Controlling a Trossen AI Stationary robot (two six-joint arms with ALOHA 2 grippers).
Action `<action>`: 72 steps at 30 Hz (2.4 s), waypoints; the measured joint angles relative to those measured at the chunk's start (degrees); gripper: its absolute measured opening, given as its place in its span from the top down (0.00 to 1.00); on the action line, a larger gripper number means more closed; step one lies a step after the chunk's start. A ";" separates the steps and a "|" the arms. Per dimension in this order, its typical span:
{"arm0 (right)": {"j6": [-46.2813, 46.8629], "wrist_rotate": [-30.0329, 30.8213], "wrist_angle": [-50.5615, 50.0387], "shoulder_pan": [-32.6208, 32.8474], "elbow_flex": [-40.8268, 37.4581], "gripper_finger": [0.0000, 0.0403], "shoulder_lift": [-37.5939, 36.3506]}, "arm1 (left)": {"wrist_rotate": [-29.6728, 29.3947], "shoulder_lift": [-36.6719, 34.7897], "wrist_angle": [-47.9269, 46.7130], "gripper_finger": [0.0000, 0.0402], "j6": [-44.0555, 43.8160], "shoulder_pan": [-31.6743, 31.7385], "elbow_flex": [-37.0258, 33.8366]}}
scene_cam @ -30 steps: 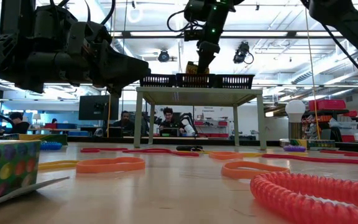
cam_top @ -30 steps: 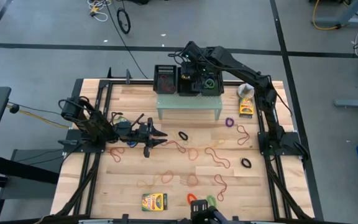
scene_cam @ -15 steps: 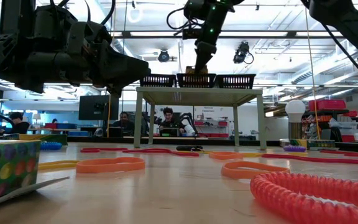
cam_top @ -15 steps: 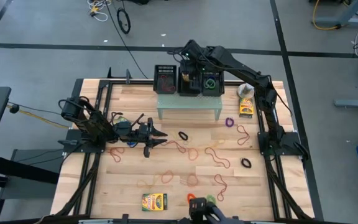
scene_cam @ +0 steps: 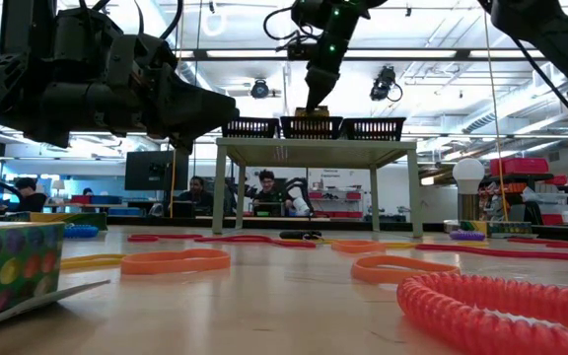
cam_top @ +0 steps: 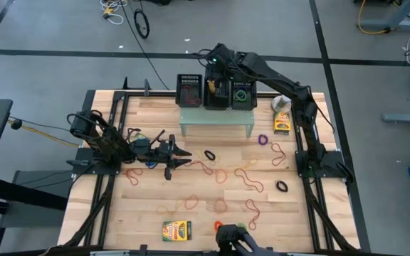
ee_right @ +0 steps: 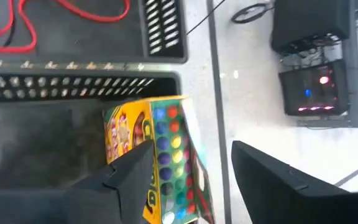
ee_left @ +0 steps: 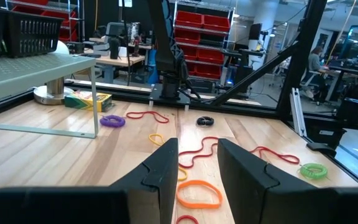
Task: Pick & Place Office Desk Supplies
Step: Put the crayon box on the middle black bin on the shelf, then put the red rubberband on the left black bin on the shelf
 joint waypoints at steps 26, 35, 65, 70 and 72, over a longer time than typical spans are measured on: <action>20.72 6.05 -12.04 21.68 0.04 0.98 -10.31 | 0.41 -0.02 -0.68 0.86 -0.75 -0.04 -0.02; 24.17 7.29 -1.61 26.80 -11.11 0.99 -12.94 | 0.40 -0.02 -1.27 0.99 -0.40 -1.40 -0.02; 58.69 9.50 75.68 46.51 -100.62 0.95 -44.02 | -8.57 -0.02 -36.74 0.98 -10.01 -5.69 10.96; 58.43 8.08 75.85 46.91 -100.96 0.86 -38.50 | -8.91 0.17 -52.51 0.93 -14.41 -7.75 15.02; 57.59 8.05 77.13 46.59 -100.96 0.81 -36.20 | -10.83 0.32 -57.84 0.88 -14.54 -8.70 17.03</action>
